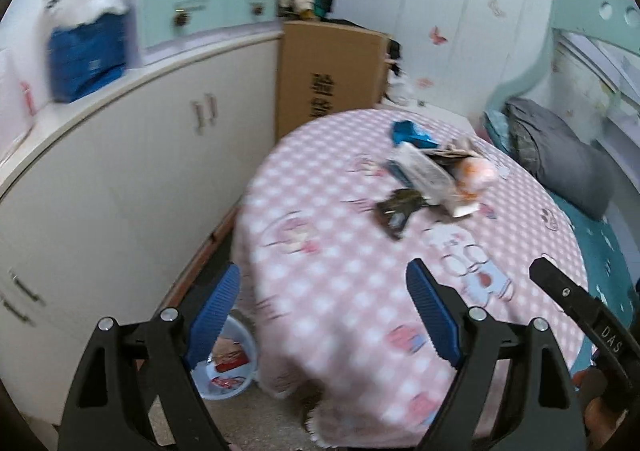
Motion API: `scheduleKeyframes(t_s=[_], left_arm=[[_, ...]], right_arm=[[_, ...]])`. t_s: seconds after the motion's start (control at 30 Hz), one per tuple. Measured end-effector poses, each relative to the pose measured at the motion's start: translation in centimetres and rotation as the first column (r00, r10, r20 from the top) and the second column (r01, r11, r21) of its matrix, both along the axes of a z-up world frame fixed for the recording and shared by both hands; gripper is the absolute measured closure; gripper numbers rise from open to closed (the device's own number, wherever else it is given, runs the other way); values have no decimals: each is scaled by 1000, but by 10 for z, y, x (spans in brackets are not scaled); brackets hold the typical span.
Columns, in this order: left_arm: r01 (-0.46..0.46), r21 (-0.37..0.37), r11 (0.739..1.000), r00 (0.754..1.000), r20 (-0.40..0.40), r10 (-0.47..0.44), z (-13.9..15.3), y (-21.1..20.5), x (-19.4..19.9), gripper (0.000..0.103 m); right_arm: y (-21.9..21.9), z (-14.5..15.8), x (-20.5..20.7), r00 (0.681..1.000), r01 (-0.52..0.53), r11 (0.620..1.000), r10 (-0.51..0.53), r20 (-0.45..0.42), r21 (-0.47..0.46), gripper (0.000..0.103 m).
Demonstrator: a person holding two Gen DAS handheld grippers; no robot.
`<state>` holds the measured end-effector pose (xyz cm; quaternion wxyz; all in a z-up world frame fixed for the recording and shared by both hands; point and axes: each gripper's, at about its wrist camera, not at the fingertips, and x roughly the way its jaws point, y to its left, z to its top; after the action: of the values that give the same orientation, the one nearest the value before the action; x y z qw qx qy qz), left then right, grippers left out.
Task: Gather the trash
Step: 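Move both tools back toward the table trash, then grasp the white plastic bag with the right tool while the left tool grasps the white-blue carton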
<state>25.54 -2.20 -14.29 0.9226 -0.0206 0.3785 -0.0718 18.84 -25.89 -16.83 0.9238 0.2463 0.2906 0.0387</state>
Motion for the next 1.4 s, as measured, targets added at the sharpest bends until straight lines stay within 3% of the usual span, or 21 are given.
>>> scheduleKeyframes(t_s=[0.1, 0.2, 0.3, 0.57, 0.73, 0.77, 0.8, 0.83, 1.03, 1.13, 1.17, 1.23, 1.4], left_arm=[[6, 24, 1000, 1000, 0, -6, 0, -24, 19, 20], [4, -9, 1000, 1000, -14, -4, 0, -39, 41, 20], [-9, -6, 1000, 1000, -17, 9, 0, -47, 59, 20], [-34, 3, 999, 999, -23, 34, -2, -54, 94, 20], [-20, 0, 1000, 1000, -25, 20, -5, -61, 103, 20], [-9, -6, 1000, 1000, -28, 9, -7, -64, 105, 20], [0, -8, 1000, 999, -33, -1, -8, -68, 106, 20], [9, -5, 1000, 999, -38, -9, -10, -72, 108, 20], [88, 19, 996, 996, -36, -87, -21, -104, 105, 20], [118, 84, 989, 993, -21, -117, -26, -124, 102, 20], [117, 102, 988, 993, -15, -117, -27, -128, 102, 22], [127, 110, 986, 992, -18, -126, -29, -134, 103, 34], [121, 49, 991, 990, -76, -117, -39, -139, 120, 67]], right_arm=[[-21, -3, 8, 999, 35, 999, -35, 3, 20, 39], [-35, -5, 23, 999, 54, 998, -54, 7, 44, 38], [-41, -4, 48, 998, 58, 995, -60, 13, 81, 30], [-41, -15, 125, 999, 27, 987, -22, -37, 155, 28], [-44, -19, 144, 999, 3, 980, 3, -32, 200, 29], [-45, -20, 145, 999, -1, 980, 7, -31, 197, 32], [-46, -22, 145, 999, -1, 981, 8, -35, 192, 51], [-48, -24, 144, 999, -12, 981, 20, -41, 194, 64], [-63, -24, 113, 1000, -8, 988, 8, -1, 152, 72], [-75, -25, 92, 1000, 16, 989, -17, 5, 144, 72], [-78, -26, 85, 1000, 25, 990, -26, 5, 140, 72], [-83, -28, 76, 999, 29, 990, -30, 9, 139, 72], [-89, -29, 66, 999, 30, 986, -33, 18, 165, 72]])
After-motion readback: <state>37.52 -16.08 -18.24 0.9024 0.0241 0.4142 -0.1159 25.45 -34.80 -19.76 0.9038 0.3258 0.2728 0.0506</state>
